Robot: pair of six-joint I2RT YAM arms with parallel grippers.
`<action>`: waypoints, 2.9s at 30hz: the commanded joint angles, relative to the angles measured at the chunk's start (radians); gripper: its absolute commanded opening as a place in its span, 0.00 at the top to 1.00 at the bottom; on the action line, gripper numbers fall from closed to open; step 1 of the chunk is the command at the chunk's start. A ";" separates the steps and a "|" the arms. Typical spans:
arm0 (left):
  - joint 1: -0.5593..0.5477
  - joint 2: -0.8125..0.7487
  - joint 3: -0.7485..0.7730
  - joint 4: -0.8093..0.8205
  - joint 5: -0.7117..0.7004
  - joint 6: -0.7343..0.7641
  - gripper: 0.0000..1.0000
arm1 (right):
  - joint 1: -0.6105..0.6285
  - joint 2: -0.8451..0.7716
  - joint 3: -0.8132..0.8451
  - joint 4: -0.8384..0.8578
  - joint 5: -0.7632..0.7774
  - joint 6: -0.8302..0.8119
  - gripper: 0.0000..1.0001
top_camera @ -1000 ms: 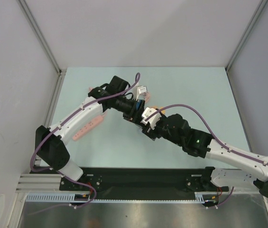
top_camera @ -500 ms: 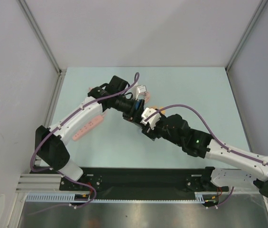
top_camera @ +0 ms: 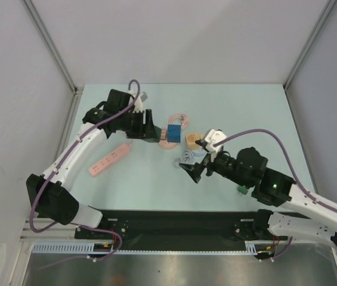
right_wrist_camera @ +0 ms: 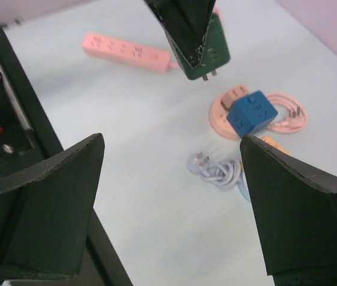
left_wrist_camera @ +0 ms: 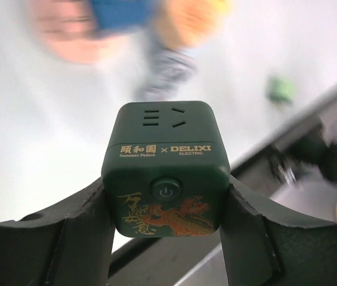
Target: Insert the plug
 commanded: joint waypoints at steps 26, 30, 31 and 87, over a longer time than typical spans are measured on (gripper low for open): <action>0.433 0.056 -0.141 -0.282 -0.766 -0.477 1.00 | -0.299 -0.202 -0.020 0.016 -0.100 0.327 0.00; 0.433 0.033 -0.196 -0.244 -0.761 -0.465 1.00 | -0.302 -0.196 -0.017 0.017 -0.105 0.330 0.00; 0.439 0.025 -0.208 -0.233 -0.759 -0.459 1.00 | -0.302 -0.193 -0.014 0.019 -0.106 0.328 0.00; 0.642 -0.041 -0.536 0.110 -0.569 -0.210 1.00 | -0.329 -0.188 -0.009 0.006 -0.109 0.331 0.00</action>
